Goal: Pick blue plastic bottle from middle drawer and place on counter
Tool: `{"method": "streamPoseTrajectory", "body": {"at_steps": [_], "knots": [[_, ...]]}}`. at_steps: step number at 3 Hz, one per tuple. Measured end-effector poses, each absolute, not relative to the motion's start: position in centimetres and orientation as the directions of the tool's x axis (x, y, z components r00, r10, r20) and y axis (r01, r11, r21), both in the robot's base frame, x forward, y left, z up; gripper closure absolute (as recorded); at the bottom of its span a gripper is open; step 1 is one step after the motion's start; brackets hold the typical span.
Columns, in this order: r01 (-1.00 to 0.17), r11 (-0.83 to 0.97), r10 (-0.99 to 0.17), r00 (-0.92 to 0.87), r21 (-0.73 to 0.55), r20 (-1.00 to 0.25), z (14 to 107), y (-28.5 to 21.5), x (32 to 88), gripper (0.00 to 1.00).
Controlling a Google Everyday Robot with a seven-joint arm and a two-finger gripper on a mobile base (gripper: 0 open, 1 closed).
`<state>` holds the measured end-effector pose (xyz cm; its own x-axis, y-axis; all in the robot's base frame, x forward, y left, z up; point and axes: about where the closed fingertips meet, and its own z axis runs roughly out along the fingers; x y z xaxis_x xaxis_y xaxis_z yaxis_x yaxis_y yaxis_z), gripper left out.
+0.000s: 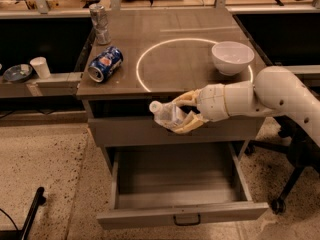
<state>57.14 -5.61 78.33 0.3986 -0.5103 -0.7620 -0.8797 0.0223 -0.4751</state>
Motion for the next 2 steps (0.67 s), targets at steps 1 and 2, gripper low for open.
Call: {"method": "streamPoseTrajectory", "body": {"at_steps": [1,2], "knots": [[-0.849,0.045,-0.367,0.477,-0.527,-0.799,84.67,-1.88,57.21,1.00],[-0.849,0.050,-0.372,0.473,-0.526,-0.798,84.85,-1.92,57.28,1.00]]}}
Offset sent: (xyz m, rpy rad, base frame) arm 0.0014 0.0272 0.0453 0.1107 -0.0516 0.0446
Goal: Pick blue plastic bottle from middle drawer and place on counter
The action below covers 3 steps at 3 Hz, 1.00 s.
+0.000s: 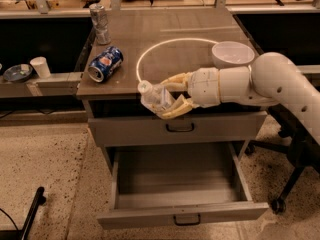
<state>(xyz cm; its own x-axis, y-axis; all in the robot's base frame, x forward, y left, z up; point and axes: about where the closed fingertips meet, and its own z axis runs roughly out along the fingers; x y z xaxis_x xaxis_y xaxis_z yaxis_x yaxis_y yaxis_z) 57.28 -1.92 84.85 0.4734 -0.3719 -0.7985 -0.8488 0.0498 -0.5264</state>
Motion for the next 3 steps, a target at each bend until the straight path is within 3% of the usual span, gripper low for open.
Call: {"method": "streamPoseTrajectory", "body": {"at_steps": [3], "knots": [[-0.854,0.060,-0.611,0.378,-0.517,-0.695,91.5,-3.8,62.8,1.00]]}}
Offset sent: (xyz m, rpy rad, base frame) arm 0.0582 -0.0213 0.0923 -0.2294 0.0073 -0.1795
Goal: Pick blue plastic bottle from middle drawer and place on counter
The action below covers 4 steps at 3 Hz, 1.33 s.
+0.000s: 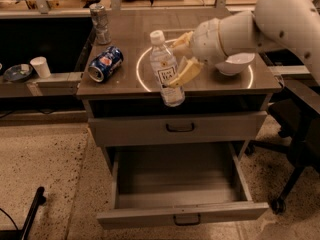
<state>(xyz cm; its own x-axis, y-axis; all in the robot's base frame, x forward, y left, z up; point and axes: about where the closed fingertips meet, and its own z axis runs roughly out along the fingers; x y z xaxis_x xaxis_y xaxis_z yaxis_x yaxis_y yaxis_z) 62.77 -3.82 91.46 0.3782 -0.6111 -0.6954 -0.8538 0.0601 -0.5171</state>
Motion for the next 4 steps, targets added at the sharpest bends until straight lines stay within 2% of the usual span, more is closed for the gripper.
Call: {"method": "streamPoseTrajectory", "body": {"at_steps": [1,2,4], "knots": [[-0.863,0.019,-0.674,0.362,-0.505,-0.644,91.8,-3.2,64.6,1.00],[-0.860,0.016,-0.674,0.367,-0.510,-0.641,92.1,-3.1,64.5,1.00],[-0.787,-0.046,-0.667,0.482,-0.615,-0.568,100.4,-0.4,62.3,1.00]]}}
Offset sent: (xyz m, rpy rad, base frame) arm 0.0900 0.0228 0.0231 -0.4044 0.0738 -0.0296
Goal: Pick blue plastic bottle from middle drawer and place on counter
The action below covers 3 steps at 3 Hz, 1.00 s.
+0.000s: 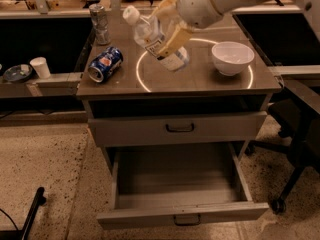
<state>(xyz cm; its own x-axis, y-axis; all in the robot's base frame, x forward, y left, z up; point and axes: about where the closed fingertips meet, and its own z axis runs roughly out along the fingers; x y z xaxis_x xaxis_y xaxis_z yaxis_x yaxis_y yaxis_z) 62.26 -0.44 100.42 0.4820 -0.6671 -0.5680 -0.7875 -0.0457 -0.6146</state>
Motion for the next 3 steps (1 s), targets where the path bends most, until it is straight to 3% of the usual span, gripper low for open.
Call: {"method": "streamPoseTrajectory", "body": {"at_steps": [1,3], "knots": [[-0.777,-0.061,-0.706,0.477,-0.627,-0.523,102.6,-0.5,63.0,1.00],[-0.846,-0.085,-0.896,0.296,-0.526,-0.332,97.8,-5.8,72.2,0.97]]}}
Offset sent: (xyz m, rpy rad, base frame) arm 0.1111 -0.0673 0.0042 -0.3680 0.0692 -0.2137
